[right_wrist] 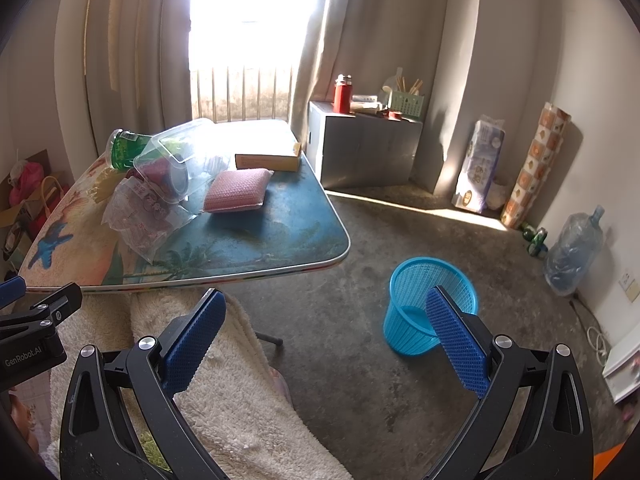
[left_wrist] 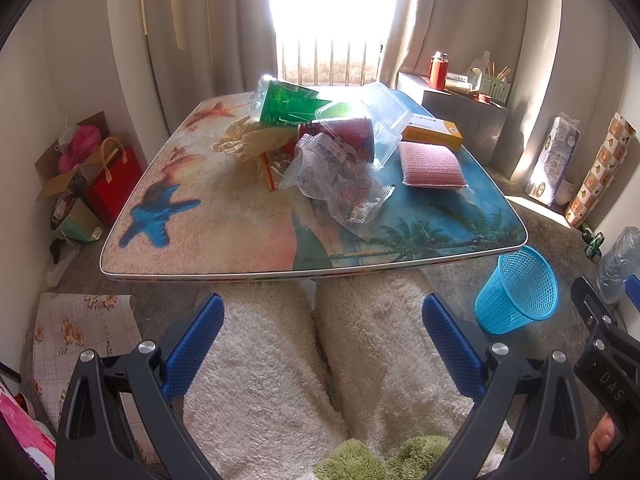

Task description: Collect trash

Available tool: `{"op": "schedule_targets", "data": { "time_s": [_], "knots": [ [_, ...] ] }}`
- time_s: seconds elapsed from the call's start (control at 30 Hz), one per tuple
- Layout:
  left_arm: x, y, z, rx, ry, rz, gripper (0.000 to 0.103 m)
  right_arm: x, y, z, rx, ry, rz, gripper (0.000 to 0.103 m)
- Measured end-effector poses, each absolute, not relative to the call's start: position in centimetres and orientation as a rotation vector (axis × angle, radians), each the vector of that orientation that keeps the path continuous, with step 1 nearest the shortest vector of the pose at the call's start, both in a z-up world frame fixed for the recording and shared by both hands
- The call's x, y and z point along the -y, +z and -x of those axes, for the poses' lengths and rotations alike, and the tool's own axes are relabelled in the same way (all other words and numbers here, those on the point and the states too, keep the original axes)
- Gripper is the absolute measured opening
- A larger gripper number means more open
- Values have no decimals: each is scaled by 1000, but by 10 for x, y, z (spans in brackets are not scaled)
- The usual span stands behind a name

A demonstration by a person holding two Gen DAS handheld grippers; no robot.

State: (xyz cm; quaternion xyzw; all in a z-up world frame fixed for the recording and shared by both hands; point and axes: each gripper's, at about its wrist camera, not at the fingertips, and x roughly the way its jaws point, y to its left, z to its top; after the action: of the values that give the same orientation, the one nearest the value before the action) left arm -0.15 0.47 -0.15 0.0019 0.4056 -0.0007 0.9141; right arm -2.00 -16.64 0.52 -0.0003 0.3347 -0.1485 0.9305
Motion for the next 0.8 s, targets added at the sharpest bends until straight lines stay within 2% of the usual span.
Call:
{"op": "schedule_targets", "data": {
  "time_s": [0.3,0.8],
  "knots": [
    [-13,-5,-9,-837,7,-7,97,181,9,12,-659,-297,-37,96],
    [-48,-2,-57,-796,30,20,97,183,14,-49,-573,-102,-40,96]
  ]
}}
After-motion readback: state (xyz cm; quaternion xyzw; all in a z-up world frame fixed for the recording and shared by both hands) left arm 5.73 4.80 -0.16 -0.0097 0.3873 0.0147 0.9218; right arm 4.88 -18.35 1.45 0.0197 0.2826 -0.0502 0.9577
